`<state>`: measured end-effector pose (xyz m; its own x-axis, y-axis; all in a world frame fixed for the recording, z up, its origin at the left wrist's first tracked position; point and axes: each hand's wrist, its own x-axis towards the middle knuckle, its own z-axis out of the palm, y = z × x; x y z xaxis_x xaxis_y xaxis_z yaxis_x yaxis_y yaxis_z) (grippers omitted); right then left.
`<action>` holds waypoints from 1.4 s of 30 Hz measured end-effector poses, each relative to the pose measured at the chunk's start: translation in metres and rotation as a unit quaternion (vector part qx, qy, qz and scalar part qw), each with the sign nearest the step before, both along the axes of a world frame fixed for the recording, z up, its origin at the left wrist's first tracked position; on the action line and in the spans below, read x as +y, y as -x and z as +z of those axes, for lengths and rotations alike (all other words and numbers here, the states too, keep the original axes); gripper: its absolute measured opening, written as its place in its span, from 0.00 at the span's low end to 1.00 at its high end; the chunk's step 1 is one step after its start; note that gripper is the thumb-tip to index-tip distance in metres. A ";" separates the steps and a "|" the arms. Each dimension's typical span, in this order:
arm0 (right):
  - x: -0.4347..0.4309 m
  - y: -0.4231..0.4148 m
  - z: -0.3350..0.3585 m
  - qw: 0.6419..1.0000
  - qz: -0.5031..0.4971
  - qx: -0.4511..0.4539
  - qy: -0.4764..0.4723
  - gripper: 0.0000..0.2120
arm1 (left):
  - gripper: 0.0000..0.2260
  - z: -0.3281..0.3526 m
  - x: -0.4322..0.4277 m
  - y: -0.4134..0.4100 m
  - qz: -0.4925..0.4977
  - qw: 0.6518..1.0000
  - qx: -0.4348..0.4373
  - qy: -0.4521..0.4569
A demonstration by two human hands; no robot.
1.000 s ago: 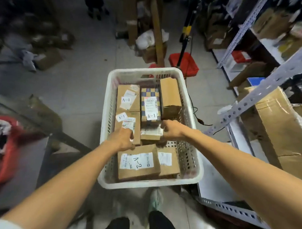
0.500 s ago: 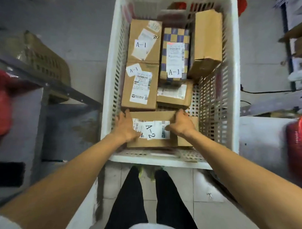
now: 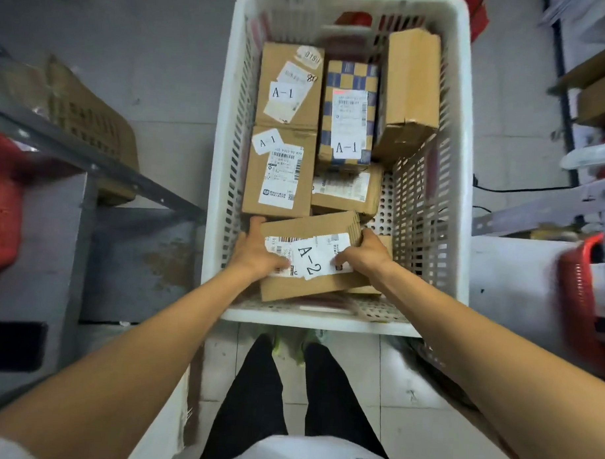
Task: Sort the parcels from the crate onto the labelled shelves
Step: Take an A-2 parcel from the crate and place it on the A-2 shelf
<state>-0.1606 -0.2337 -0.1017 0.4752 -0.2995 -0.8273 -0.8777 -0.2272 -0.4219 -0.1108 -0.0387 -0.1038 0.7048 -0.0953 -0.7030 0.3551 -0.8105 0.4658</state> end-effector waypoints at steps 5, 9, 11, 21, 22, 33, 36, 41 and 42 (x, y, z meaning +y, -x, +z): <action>-0.022 -0.011 0.076 0.996 -0.025 -0.084 -0.031 0.35 | 0.35 0.053 -0.007 -0.005 0.042 0.997 -0.009 0.063; -0.042 -0.023 0.142 0.977 -0.012 -0.212 -0.025 0.37 | 0.32 0.104 -0.015 -0.024 0.087 0.986 -0.048 0.132; -0.047 -0.029 0.169 0.961 0.000 -0.275 0.013 0.39 | 0.32 0.126 -0.023 -0.036 0.095 0.981 -0.070 0.153; -0.033 -0.032 0.247 0.886 -0.063 -0.460 0.016 0.38 | 0.30 0.210 -0.045 -0.049 0.097 0.949 -0.136 0.268; -0.030 -0.026 0.251 0.888 -0.062 -0.456 0.012 0.36 | 0.34 0.215 -0.044 -0.049 0.086 0.942 -0.121 0.302; 0.026 0.050 0.298 0.860 -0.122 -0.474 0.142 0.48 | 0.37 0.267 -0.038 -0.033 -0.050 0.923 -0.142 0.353; 0.035 0.081 0.302 0.861 -0.151 -0.463 0.144 0.48 | 0.46 0.279 -0.035 -0.019 -0.135 0.902 -0.122 0.392; 0.046 0.142 0.317 0.846 -0.187 -0.466 0.177 0.47 | 0.43 0.289 -0.041 0.022 -0.229 0.879 -0.106 0.404; 0.049 0.155 0.319 0.843 -0.186 -0.470 0.185 0.47 | 0.44 0.290 -0.040 0.032 -0.236 0.877 -0.101 0.406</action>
